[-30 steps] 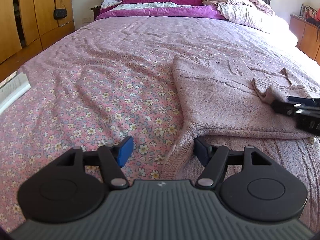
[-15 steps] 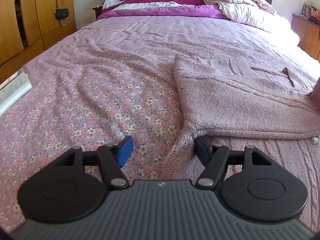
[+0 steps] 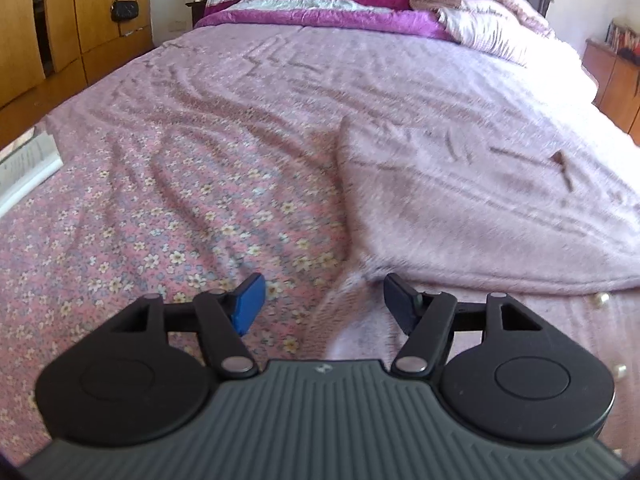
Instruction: Fold small clothes
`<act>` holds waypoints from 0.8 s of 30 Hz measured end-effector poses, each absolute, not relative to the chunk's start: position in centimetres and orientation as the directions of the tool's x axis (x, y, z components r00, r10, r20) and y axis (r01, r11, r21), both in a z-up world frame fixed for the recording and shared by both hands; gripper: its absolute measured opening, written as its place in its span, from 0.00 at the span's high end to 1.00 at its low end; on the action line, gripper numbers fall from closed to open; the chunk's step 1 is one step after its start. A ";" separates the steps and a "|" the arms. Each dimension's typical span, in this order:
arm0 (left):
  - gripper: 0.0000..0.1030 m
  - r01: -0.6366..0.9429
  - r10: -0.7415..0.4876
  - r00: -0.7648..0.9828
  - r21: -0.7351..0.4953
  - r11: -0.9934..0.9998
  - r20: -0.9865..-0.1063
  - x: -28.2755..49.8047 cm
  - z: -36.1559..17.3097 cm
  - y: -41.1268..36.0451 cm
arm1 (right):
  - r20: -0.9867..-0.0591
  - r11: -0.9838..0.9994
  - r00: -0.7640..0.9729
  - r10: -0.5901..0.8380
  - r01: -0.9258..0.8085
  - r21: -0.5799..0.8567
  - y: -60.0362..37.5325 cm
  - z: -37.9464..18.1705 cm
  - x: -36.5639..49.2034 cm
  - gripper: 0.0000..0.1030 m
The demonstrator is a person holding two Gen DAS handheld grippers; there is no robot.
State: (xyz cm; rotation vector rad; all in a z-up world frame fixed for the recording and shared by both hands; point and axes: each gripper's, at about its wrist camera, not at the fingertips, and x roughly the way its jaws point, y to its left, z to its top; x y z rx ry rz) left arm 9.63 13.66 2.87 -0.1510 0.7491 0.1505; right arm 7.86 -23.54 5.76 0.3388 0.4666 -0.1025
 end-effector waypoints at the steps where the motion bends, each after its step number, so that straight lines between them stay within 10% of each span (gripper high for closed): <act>1: 0.35 -0.183 0.073 0.729 -0.091 0.979 -0.681 9.5 3.1 13.5 | -0.447 0.945 0.894 -0.016 0.160 0.286 -23.4 6.1 7.9 0.69; 24: 0.35 -0.176 0.122 0.688 -0.002 0.984 -0.716 4.8 5.8 12.8 | -0.502 0.949 0.852 0.147 0.022 0.315 -23.0 7.6 2.7 0.42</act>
